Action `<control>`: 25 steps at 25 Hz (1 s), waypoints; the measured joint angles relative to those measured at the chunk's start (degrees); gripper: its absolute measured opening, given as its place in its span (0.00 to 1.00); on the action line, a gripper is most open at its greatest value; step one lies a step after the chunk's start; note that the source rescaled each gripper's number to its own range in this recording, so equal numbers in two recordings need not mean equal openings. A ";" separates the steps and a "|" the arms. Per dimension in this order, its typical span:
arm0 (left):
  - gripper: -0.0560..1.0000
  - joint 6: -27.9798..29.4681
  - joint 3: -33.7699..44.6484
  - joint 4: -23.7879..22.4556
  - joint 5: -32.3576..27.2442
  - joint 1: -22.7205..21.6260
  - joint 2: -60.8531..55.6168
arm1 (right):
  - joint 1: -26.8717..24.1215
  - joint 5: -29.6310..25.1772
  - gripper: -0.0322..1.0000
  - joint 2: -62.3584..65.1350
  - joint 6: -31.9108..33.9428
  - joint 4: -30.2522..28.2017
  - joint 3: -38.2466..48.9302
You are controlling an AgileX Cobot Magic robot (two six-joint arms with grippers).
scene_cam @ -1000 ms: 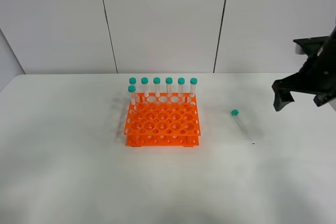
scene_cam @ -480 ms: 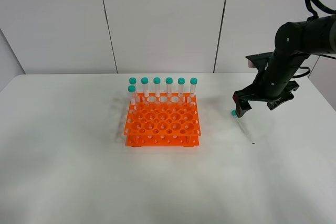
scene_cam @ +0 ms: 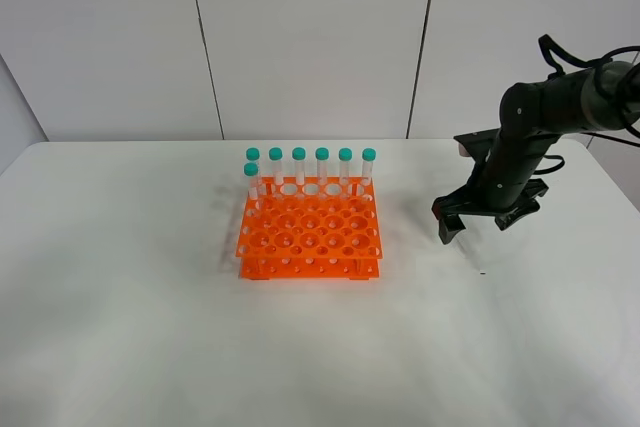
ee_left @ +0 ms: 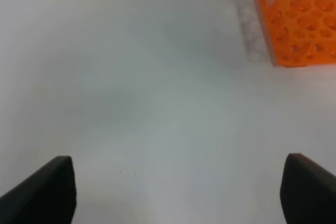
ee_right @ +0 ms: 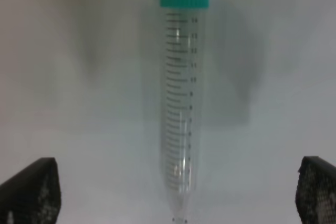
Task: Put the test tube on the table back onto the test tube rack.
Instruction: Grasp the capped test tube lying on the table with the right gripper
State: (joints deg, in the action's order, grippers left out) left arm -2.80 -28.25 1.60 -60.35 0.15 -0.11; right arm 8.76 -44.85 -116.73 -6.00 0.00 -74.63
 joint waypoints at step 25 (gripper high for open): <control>1.00 0.00 0.00 0.00 0.00 0.00 0.00 | -3.87 -0.60 1.00 -3.63 -4.60 7.07 -0.06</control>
State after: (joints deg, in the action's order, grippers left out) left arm -2.80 -28.25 1.60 -60.35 0.15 -0.11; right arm 4.89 -45.45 -120.35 -10.60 7.07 -74.69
